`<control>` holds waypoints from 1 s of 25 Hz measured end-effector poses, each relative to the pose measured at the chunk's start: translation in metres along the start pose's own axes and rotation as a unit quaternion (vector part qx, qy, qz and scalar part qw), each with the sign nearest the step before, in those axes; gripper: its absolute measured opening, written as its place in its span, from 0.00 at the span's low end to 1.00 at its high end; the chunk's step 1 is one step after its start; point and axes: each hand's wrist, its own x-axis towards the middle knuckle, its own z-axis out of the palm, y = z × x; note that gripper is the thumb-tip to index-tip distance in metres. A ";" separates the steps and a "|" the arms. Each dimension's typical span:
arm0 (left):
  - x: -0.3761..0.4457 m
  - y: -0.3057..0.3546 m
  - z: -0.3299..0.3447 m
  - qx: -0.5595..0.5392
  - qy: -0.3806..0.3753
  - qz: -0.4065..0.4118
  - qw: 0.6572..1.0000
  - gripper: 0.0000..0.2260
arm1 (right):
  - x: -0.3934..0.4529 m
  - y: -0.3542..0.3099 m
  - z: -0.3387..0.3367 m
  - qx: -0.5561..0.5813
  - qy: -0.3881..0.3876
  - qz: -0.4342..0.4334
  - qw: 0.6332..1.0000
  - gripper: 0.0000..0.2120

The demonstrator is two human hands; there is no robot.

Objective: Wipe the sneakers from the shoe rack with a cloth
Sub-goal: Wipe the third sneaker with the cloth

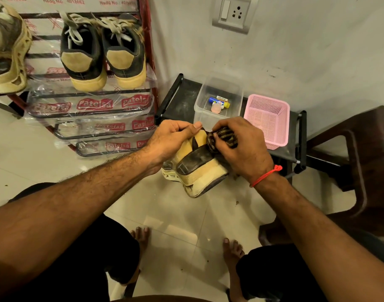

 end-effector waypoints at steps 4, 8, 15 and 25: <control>0.000 -0.003 -0.003 0.020 -0.020 0.004 1.000 0.16 | -0.019 -0.026 0.010 0.036 -0.068 -0.099 0.992 0.09; 0.001 -0.001 -0.003 -0.001 -0.014 -0.001 1.000 0.13 | -0.003 -0.010 0.003 0.026 -0.013 -0.020 0.999 0.09; 0.005 -0.002 -0.004 0.008 0.018 0.007 1.000 0.14 | -0.003 -0.008 0.003 -0.020 -0.054 -0.062 0.996 0.10; 0.008 -0.007 -0.002 0.058 0.085 0.028 0.994 0.19 | 0.001 -0.004 0.003 -0.078 -0.087 -0.054 0.992 0.13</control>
